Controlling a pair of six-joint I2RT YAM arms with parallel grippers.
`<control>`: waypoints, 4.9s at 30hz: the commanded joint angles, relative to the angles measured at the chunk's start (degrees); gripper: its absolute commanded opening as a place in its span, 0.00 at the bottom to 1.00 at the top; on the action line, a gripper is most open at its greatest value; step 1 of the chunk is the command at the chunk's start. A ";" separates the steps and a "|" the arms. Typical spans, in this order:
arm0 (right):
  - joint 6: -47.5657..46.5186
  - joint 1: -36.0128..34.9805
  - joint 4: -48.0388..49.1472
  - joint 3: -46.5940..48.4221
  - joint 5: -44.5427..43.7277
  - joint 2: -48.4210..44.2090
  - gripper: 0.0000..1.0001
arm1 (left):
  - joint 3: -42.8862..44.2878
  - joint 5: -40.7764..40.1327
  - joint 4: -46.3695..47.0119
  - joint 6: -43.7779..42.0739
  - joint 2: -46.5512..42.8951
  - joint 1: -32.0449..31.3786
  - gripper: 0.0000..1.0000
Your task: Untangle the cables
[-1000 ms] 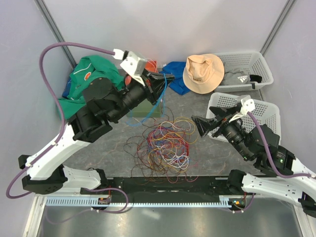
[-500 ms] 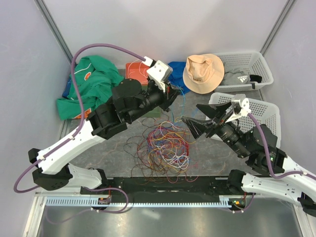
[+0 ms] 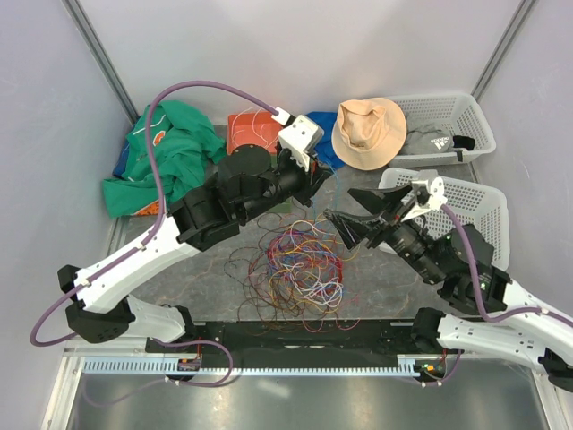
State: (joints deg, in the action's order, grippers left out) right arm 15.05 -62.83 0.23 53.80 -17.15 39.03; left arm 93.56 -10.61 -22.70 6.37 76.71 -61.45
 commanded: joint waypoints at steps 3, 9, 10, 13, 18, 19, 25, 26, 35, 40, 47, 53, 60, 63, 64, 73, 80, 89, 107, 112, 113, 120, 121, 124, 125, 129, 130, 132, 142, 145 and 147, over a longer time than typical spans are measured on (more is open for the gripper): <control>0.25 -0.10 0.30 0.95 0.36 5.00 0.68 | -0.30 0.67 0.37 1.36 -0.07 0.10 0.02; 0.07 -0.10 1.00 1.39 -4.64 5.63 0.00 | -2.93 0.25 0.37 2.15 -1.64 0.10 0.02; 0.16 -0.19 0.83 1.48 -8.91 5.27 0.00 | -3.73 -0.37 0.37 2.24 -2.17 0.10 0.03; 0.16 -0.10 -3.73 4.02 -17.45 4.57 0.00 | -8.03 -3.09 0.64 3.56 -4.63 0.02 0.50; -2.38 -0.10 -11.03 9.21 -35.30 5.18 0.00 | -20.24 -9.16 1.69 10.40 -9.99 0.19 1.00; -2.65 -0.10 -11.48 9.56 -37.33 5.18 0.00 | -21.91 -9.51 1.78 11.63 -11.83 0.28 1.00; -5.64 0.86 -15.34 12.91 -50.08 8.34 0.00 | -32.99 -10.57 1.60 19.20 -17.55 0.19 1.00; -5.56 1.39 -16.22 13.17 -50.44 8.87 0.00 | -35.61 -10.31 1.60 20.77 -19.21 0.19 1.00; 4.63 18.69 -22.55 17.21 -33.76 19.24 0.00 | -47.06 -7.59 2.05 27.37 -24.50 0.28 0.99; 5.87 28.97 -22.46 18.36 -31.98 21.61 0.00 | -49.43 -6.88 1.87 28.52 -27.57 0.28 0.98; 15.44 45.32 -22.90 14.94 -23.81 23.37 0.00 | -49.27 -6.53 1.61 27.56 -28.37 0.19 0.98; 19.75 51.13 -22.56 10.29 -22.84 26.10 0.00 | -50.31 -5.47 2.31 29.66 -27.40 0.28 0.98; 23.28 53.51 -19.83 2.37 -18.29 28.83 0.26 | -51.02 -4.68 2.75 30.72 -26.52 0.28 0.97; 22.22 52.46 -17.99 0.08 -16.25 25.85 0.68 | -51.55 -5.29 2.40 30.54 -28.01 0.28 0.97; 21.78 51.85 -17.90 -0.01 -16.43 24.97 0.74 | -51.89 -5.56 2.48 30.54 -28.36 0.19 0.97; 19.15 34.37 -13.61 -6.05 -13.89 16.97 0.93 | -51.90 -6.80 3.89 30.54 -26.26 0.28 0.97; 18.17 23.90 -5.33 -18.89 1.58 12.57 0.91 | -52.42 -6.09 3.80 31.86 -22.48 0.28 0.97; 18.35 16.08 6.97 -27.61 10.63 17.46 0.90 | -56.47 -8.90 3.98 34.58 -26.61 0.28 0.96; 18.44 11.42 2.86 -24.19 9.86 15.76 0.00 | -56.91 -12.06 3.45 33.97 -31.17 0.28 0.96; 15.28 10.53 -8.04 -10.50 7.04 10.46 0.00 | -54.89 -15.93 3.45 32.39 -34.69 0.28 0.96; 13.97 10.45 -9.53 -7.86 6.60 10.46 0.00 | -54.10 -16.28 3.80 30.91 -35.30 0.28 0.96; 11.76 10.45 -19.73 13.60 5.11 14.67 0.00 | -55.94 -7.87 20.28 18.86 -43.21 0.28 0.99; 11.76 10.44 -20.09 15.09 5.02 15.63 0.00 | -57.25 -6.80 22.15 16.77 -43.74 0.28 1.00; 12.63 10.44 -21.41 19.67 5.46 17.39 0.00 | -60.15 -3.46 31.35 12.29 -44.97 0.19 1.00; 12.90 10.44 -21.76 21.42 5.81 17.75 0.00 | -60.94 -1.28 33.57 11.04 -45.15 0.28 1.00; 14.13 10.44 -23.34 24.68 7.56 19.59 0.00 | -64.64 5.15 46.32 5.33 -44.19 0.19 1.00; 14.57 10.44 -23.52 25.12 8.00 19.95 0.00 | -64.64 5.68 47.56 3.23 -43.32 0.19 1.00; 15.27 10.45 -23.78 26.44 8.88 20.21 0.00 | -63.59 5.78 48.01 1.46 -39.54 0.19 1.00; 17.03 10.44 -24.75 31.01 14.77 19.86 0.00 | -59.90 -4.94 47.92 -1.36 -26.00 0.19 1.00; 17.38 10.45 -24.84 31.37 15.91 19.34 0.00 | -58.93 -5.65 48.45 -1.54 -22.84 0.19 1.00; 17.65 10.36 -24.84 31.37 16.44 18.72 0.00 | -58.67 -6.44 49.41 -1.63 -21.43 0.19 0.95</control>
State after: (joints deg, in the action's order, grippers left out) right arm 31.55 -52.03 -24.56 82.96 -3.20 59.13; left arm 31.86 -13.34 21.74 7.81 53.25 -61.14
